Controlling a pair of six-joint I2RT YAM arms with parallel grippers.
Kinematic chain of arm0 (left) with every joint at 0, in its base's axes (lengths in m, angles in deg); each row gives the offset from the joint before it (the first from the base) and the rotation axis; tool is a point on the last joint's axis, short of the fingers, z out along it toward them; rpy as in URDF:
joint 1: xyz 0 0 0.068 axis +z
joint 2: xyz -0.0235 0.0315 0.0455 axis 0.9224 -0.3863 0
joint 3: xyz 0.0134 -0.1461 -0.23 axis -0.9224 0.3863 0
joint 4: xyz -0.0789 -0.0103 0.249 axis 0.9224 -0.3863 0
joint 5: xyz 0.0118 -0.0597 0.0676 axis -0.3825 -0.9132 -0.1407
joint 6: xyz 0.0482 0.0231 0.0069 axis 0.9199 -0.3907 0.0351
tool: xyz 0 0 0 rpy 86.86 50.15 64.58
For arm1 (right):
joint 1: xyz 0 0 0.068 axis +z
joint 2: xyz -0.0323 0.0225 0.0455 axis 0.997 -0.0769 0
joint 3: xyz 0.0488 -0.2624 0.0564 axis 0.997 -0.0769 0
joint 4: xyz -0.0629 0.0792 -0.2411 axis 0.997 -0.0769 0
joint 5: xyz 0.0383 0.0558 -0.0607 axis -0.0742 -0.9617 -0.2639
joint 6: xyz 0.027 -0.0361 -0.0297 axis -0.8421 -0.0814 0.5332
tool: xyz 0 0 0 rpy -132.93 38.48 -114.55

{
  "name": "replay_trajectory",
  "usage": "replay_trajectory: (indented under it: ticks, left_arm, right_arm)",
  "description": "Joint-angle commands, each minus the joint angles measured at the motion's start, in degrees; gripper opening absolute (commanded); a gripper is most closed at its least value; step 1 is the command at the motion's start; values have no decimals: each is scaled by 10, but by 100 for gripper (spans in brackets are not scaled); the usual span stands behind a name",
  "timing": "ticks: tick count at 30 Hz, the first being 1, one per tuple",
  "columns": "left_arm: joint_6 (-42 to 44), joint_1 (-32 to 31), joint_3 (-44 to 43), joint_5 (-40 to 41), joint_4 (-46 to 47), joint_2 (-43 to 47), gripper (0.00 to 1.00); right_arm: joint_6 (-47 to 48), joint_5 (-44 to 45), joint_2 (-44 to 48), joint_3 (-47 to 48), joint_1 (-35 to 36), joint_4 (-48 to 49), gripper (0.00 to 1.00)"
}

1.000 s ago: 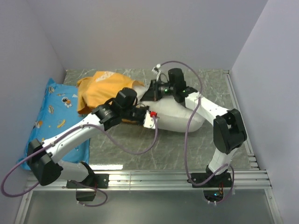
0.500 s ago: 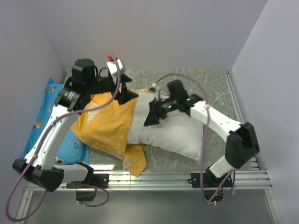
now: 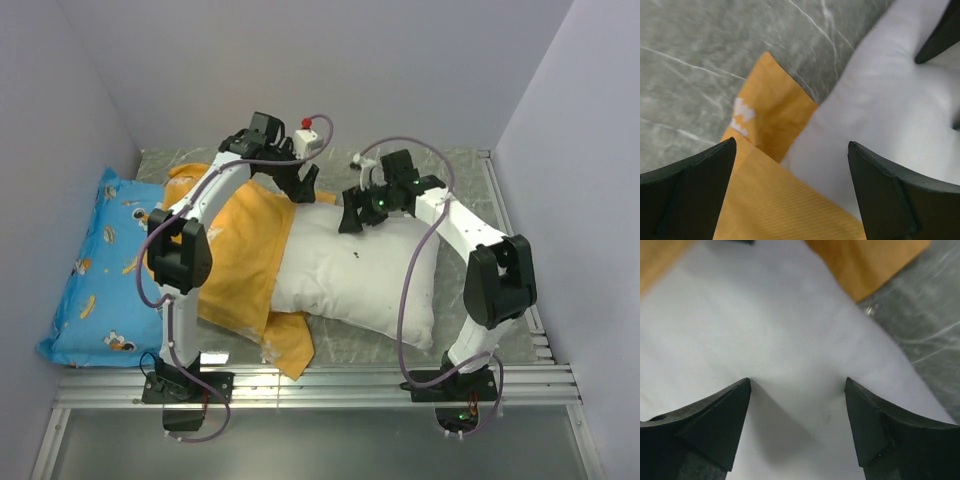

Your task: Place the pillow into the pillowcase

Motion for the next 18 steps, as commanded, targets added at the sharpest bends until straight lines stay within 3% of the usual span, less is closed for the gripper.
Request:
replay_trajectory:
  ticks: [1, 3, 7, 9, 10, 11, 14, 18]
  left_arm:
    - [75, -12, -66, -69, -116, -30, 99]
    - [114, -18, -37, -140, -155, -31, 99]
    - [209, -34, 81, -204, -196, -6, 99]
    - [229, -39, 113, -231, -200, 2, 90]
    - [236, -40, 114, -234, -208, 1, 80]
    - [252, -44, 108, -235, -221, -11, 46]
    - [302, -50, 50, -219, -261, -27, 0]
    - [307, -48, 28, -189, -162, 49, 0]
  right_arm:
    - [44, -24, -14, -49, 19, -50, 77]
    - [50, -33, -17, -71, 31, -31, 73]
    - [45, -52, -16, -81, 30, -19, 61]
    - [46, -64, -12, -85, 29, -21, 58]
    - [46, -66, -5, -88, 29, -21, 57]
    - [47, -70, -2, -91, 30, -21, 57]
    - [50, -94, 24, -89, 16, -31, 71]
    - [16, -157, 66, -35, -77, -29, 86]
